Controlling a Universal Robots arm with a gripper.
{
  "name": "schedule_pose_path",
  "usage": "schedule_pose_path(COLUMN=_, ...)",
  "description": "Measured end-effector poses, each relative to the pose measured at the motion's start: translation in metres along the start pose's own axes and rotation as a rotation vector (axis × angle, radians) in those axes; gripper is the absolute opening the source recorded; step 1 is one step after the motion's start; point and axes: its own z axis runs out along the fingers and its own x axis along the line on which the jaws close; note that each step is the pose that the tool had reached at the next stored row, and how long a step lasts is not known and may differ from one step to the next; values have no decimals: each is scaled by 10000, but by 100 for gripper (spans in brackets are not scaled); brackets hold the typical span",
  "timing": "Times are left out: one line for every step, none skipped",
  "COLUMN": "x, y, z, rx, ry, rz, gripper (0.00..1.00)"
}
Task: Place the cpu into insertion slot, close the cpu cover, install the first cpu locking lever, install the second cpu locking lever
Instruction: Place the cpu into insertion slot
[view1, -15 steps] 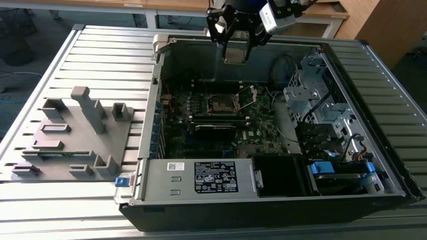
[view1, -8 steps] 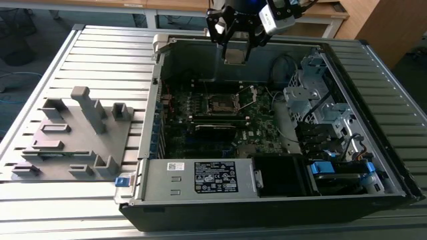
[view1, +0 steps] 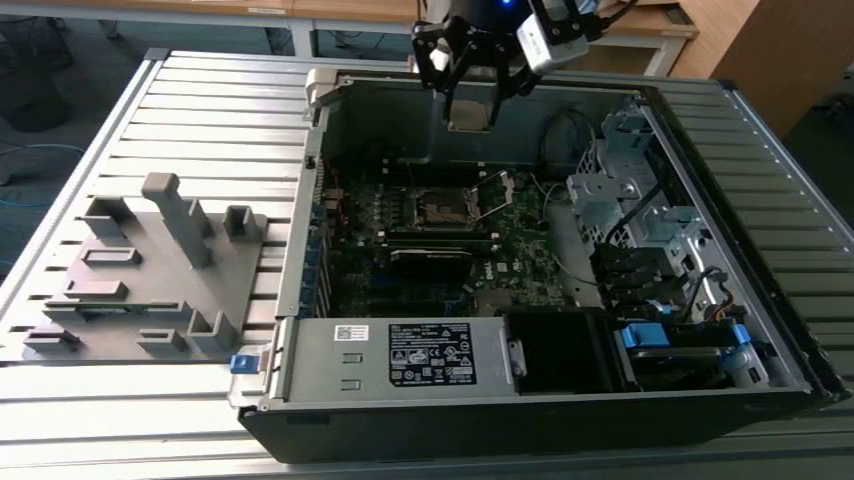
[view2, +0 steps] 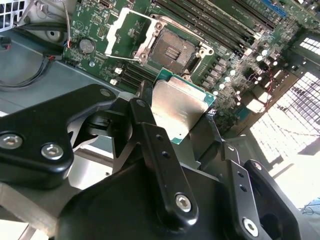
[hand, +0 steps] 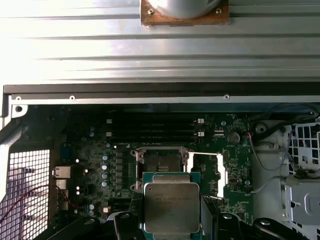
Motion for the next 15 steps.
schedule_pose_path(x=0, y=0, z=6, rx=0, ry=0, rz=0, gripper=54)
schedule_pose_path(x=0, y=0, z=9, rx=0, ry=1, rz=1, gripper=54)
schedule_pose_path(x=0, y=-1, z=10, rx=1, ry=2, rz=0, gripper=54)
schedule_pose_path(x=0, y=-1, z=13, rx=0, ry=1, rz=0, gripper=54)
schedule_pose_path(x=0, y=-1, z=16, rx=0, ry=1, rz=0, gripper=54)
schedule_pose_path(x=0, y=-1, z=16, rx=0, ry=1, rz=0, gripper=54)
schedule_pose_path(x=0, y=-2, z=17, rx=0, ry=1, rz=0, gripper=54)
schedule_pose_path(x=0, y=-2, z=19, rx=-1, ry=1, rz=0, gripper=54)
schedule_pose_path(x=0, y=-2, z=23, rx=-3, ry=0, rz=0, gripper=54)
schedule_pose_path(x=0, y=-2, z=27, rx=-3, ry=0, rz=0, gripper=54)
schedule_pose_path(x=0, y=-3, z=31, rx=-1, ry=1, rz=0, gripper=54)
schedule_pose_path(x=0, y=-3, z=36, rx=-1, ry=1, rz=0, gripper=54)
schedule_pose_path(x=0, y=-4, z=41, rx=-1, ry=1, rz=0, gripper=54)
schedule_pose_path(x=0, y=-4, z=47, rx=-1, ry=0, rz=0, gripper=54)
schedule_pose_path(x=0, y=-5, z=53, rx=-1, ry=1, rz=0, gripper=54)
